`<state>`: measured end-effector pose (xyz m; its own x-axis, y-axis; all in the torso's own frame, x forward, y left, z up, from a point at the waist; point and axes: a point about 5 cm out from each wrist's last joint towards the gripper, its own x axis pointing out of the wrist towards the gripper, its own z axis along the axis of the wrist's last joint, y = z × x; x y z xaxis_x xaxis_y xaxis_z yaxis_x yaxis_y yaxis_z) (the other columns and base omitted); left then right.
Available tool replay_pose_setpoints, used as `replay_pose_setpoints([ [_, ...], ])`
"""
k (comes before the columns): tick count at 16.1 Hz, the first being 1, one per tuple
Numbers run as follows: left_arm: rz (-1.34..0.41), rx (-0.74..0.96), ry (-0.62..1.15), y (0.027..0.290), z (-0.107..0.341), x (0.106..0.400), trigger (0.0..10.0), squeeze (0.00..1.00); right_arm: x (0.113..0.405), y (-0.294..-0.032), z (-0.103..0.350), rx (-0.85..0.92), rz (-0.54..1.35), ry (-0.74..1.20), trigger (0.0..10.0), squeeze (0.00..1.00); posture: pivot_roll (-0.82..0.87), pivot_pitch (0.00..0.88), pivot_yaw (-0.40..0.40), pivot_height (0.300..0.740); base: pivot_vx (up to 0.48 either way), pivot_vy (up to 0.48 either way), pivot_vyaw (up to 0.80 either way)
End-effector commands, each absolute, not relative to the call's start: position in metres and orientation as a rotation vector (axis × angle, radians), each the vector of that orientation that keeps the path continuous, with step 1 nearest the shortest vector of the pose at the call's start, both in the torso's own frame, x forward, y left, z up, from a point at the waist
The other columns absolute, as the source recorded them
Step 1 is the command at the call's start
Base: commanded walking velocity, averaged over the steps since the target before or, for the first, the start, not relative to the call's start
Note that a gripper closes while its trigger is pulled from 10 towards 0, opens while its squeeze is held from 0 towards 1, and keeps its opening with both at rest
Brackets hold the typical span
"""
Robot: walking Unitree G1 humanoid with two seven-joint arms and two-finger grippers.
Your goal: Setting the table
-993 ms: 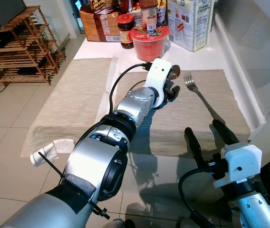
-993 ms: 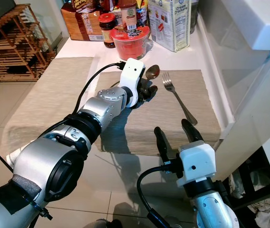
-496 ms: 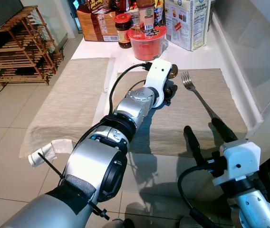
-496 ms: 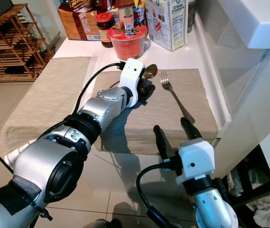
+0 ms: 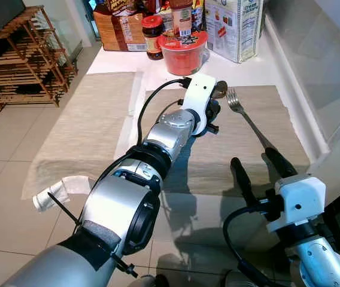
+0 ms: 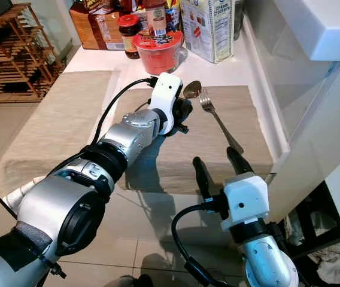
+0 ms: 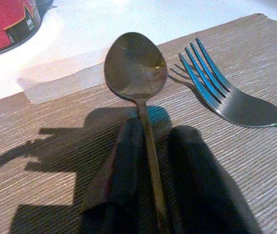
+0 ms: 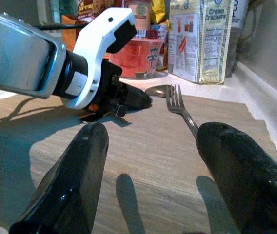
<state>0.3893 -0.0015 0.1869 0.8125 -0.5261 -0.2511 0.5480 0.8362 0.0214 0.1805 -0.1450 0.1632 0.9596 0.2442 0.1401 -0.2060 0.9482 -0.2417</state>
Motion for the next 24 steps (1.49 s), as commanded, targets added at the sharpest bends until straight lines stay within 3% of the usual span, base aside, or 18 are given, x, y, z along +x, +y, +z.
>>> replay_pose_setpoints([
  [1,-0.491,0.132,0.357,0.016,0.155,0.386,0.0,0.00,0.182,-0.145,0.161,-0.214,0.238,-0.157,10.0,0.00,-0.20,0.105,0.131,0.740,0.000,0.000,0.00],
  [11,-0.414,0.043,0.232,0.030,0.175,0.397,0.0,0.00,0.184,-0.146,0.158,-0.221,0.242,-0.155,10.0,0.00,-0.20,0.083,0.124,0.740,0.000,0.000,0.00],
  [18,-0.512,0.008,-0.076,0.040,0.213,0.397,0.0,0.00,0.192,-0.156,0.155,-0.226,0.140,-0.170,10.0,0.00,-0.18,0.061,0.121,0.740,0.000,0.000,0.00],
  [24,-0.420,0.030,-0.220,0.108,0.214,0.373,0.0,0.00,0.202,-0.160,0.155,-0.227,0.091,-0.208,10.0,0.00,-0.12,0.029,0.112,0.740,0.000,0.000,0.00],
])
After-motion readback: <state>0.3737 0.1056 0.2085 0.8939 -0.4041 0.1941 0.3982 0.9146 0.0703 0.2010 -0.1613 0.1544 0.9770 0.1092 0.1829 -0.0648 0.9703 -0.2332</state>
